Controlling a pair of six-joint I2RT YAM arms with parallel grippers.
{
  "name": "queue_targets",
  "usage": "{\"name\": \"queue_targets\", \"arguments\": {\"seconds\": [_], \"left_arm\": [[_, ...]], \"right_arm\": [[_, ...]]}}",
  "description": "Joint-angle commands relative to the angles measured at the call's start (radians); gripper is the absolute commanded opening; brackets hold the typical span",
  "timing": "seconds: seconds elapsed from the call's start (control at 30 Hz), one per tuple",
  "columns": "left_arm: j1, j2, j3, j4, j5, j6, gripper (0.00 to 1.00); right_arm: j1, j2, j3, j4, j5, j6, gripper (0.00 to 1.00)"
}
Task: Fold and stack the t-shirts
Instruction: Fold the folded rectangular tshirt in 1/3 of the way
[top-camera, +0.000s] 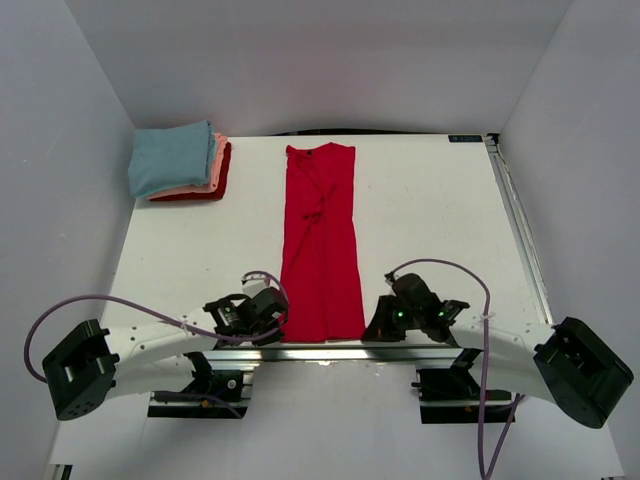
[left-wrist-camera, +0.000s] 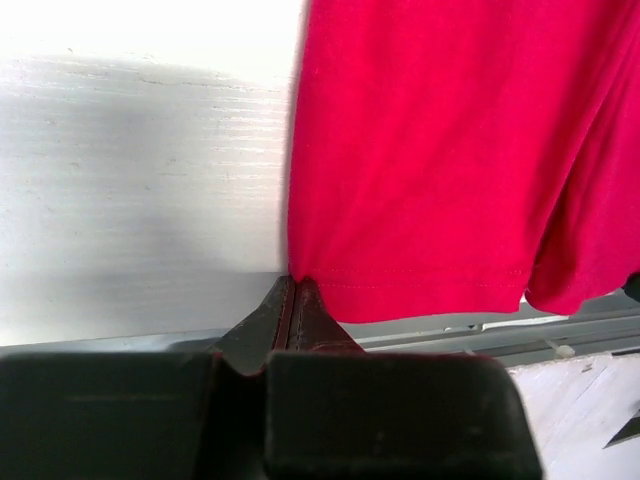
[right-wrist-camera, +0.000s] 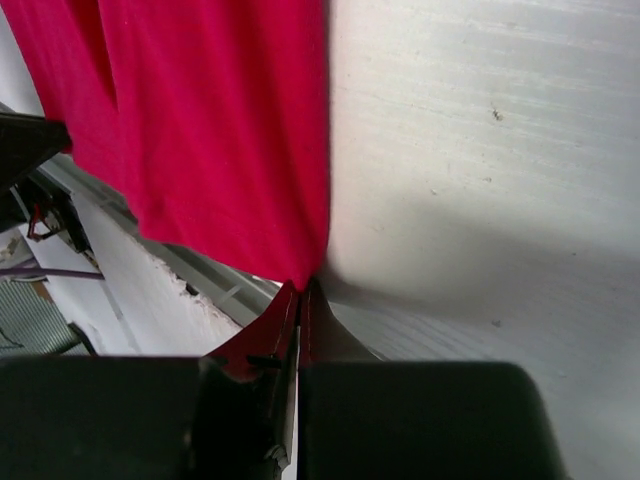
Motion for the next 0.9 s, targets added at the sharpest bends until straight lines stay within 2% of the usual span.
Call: {"name": "queue_targets", "arguments": {"seconds": [0.0, 0.2, 0.4, 0.6, 0.7, 0.87], "left_arm": [[-0.019, -0.007, 0.010, -0.046, -0.001, 0.017, 0.00], [-0.025, -0.066, 0.056, -0.121, 0.025, 0.044, 0.00], [-0.033, -0.063, 0.123, -0.162, 0.003, 0.070, 0.00], [-0.033, -0.041, 0.267, -0.236, -0.118, 0.096, 0.00], [-0.031, -0.040, 0.327, -0.273, -0.233, 0.107, 0.00], [-0.011, 0.009, 0.399, -0.281, -0.303, 0.135, 0.00]], "right_arm": [[0.025, -0.014, -0.001, -0.060, 0.008, -0.010, 0.00], [0.058, -0.108, 0.063, -0.236, 0.011, -0.007, 0.00], [0.066, -0.148, 0.122, -0.337, 0.010, -0.024, 0.00], [0.066, -0.136, 0.243, -0.419, 0.060, -0.061, 0.00], [0.066, -0.117, 0.289, -0.430, 0.103, -0.067, 0.00], [0.065, -0.086, 0.370, -0.450, 0.183, -0.075, 0.00]]}}
